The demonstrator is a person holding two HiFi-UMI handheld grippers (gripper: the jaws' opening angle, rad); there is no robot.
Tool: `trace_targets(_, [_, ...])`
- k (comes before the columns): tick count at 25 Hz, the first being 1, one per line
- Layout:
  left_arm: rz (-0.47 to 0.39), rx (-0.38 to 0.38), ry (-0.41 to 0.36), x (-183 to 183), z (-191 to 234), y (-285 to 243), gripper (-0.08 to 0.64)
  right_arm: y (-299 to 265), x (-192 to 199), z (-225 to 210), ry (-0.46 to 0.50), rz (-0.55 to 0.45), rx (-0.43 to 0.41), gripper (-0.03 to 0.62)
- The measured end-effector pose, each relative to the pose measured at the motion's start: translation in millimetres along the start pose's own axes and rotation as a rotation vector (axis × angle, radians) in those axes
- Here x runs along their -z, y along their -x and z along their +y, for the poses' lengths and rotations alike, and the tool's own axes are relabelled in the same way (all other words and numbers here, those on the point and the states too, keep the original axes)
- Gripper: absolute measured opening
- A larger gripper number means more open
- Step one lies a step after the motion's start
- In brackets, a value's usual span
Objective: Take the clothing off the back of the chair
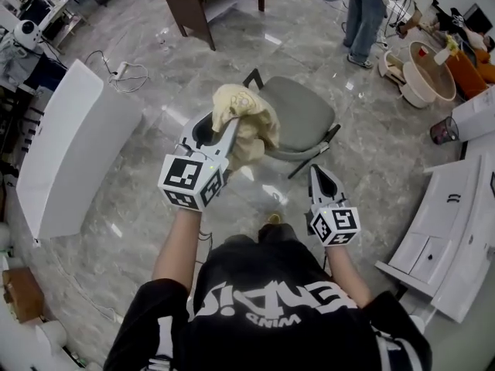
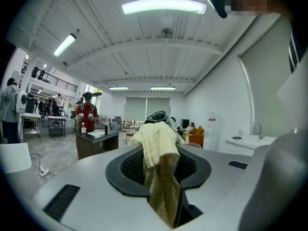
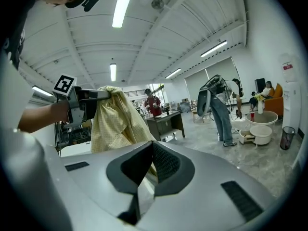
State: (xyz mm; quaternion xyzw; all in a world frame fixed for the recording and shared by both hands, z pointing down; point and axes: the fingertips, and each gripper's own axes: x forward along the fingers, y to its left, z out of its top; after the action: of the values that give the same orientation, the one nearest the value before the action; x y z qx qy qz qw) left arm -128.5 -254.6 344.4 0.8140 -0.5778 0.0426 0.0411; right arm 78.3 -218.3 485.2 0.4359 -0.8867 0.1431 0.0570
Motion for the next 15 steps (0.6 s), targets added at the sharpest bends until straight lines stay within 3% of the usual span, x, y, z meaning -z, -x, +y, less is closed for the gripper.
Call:
trace_targets(6, [-0.014, 0.017, 0.009, -1, -2, 37, 0.130, 17, 12, 21, -0.001, 0.003, 0.019, 0.014])
trace_targets(15, [-0.031, 0.045, 0.001, 11, -22, 130, 0.130, 73, 34, 90, 0.009, -0.029, 0.022, 0.014])
